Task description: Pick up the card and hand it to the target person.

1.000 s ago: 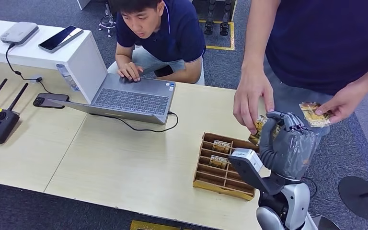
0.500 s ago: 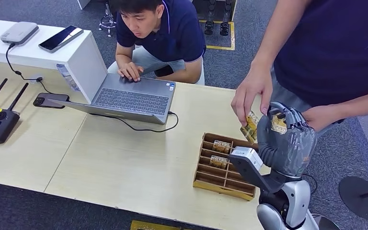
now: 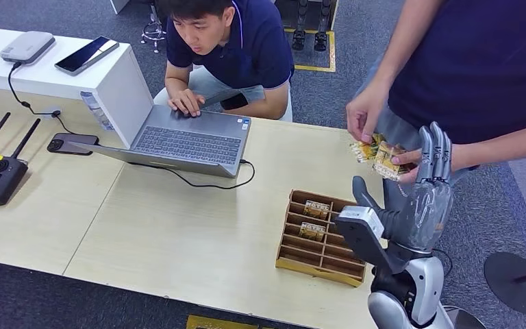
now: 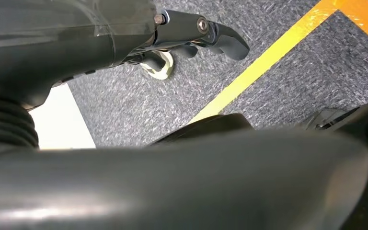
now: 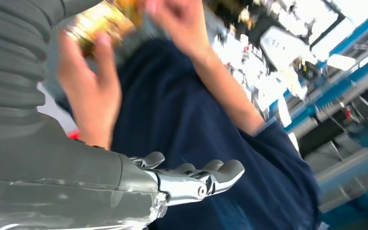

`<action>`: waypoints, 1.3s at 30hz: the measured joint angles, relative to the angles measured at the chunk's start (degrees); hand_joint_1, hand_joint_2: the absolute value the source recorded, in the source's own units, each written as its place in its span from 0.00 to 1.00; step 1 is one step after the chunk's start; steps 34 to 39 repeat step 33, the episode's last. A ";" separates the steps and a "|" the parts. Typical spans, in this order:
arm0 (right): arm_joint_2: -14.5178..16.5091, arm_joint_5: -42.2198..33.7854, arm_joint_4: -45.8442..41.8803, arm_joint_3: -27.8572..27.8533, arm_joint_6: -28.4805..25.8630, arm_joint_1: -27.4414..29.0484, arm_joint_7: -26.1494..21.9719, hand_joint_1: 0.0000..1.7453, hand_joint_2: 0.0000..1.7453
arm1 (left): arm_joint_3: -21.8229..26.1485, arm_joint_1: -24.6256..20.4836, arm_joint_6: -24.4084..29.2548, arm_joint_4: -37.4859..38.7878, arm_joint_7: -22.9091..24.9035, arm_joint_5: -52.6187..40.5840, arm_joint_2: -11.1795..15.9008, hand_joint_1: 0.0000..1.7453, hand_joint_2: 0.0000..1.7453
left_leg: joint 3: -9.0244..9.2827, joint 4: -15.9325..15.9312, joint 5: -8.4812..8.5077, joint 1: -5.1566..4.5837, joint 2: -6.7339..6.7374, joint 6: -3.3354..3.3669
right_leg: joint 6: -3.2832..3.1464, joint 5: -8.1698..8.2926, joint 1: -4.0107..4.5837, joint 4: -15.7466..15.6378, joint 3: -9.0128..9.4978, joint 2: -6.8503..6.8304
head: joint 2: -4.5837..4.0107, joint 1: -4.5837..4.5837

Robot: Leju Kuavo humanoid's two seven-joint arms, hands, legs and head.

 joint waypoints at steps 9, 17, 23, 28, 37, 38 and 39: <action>-4.52 -57.38 0.08 1.78 12.07 1.11 -10.57 0.00 1.00 | 0.02 0.27 0.07 0.02 -0.34 2.87 0.25 0.00 0.00 | -0.02 0.01 0.00 -0.01 -0.01 0.00 | 0.00 0.00 0.00 -0.01 -0.01 -0.02 | 0.00 0.01; -10.27 -69.36 0.15 3.30 21.67 5.11 -13.25 0.00 1.00 | 0.02 0.39 -0.04 0.03 -0.54 3.28 0.57 0.00 0.00 | -0.05 0.01 -0.01 0.00 -0.01 0.00 | 0.00 -0.01 0.00 -0.01 -0.05 -0.02 | 0.00 0.01; -14.51 -73.84 -0.46 3.43 22.82 8.17 -14.58 0.00 1.00 | 0.03 0.44 0.00 0.04 -0.59 4.07 1.09 0.00 0.00 | -0.04 0.01 -0.01 -0.01 -0.01 0.00 | 0.00 0.00 -0.01 -0.02 -0.05 -0.02 | 0.00 0.01; -18.08 -74.69 -1.59 3.40 23.87 9.74 -13.32 0.00 1.00 | 0.07 0.52 0.20 0.07 -1.00 4.29 1.46 0.00 0.00 | -0.03 0.01 -0.01 -0.01 -0.01 0.00 | 0.00 0.00 -0.01 -0.02 -0.05 0.00 | 0.00 0.00; -21.14 -74.92 -2.85 3.39 24.44 10.72 -11.61 0.00 1.00 | 0.12 0.60 0.24 0.07 -1.09 4.35 1.63 0.00 0.00 | -0.03 0.01 -0.01 -0.01 -0.01 0.00 | 0.00 0.00 0.00 -0.02 -0.05 0.00 | 0.00 0.01; -21.14 -74.92 -2.85 3.39 24.44 10.72 -11.61 0.00 1.00 | 0.12 0.60 0.24 0.07 -1.09 4.35 1.63 0.00 0.00 | -0.03 0.01 -0.01 -0.01 -0.01 0.00 | 0.00 0.00 0.00 -0.02 -0.05 0.00 | 0.00 0.01; -21.14 -74.92 -2.85 3.39 24.44 10.72 -11.61 0.00 1.00 | 0.12 0.60 0.24 0.07 -1.09 4.35 1.63 0.00 0.00 | -0.03 0.01 -0.01 -0.01 -0.01 0.00 | 0.00 0.00 0.00 -0.02 -0.05 0.00 | 0.00 0.01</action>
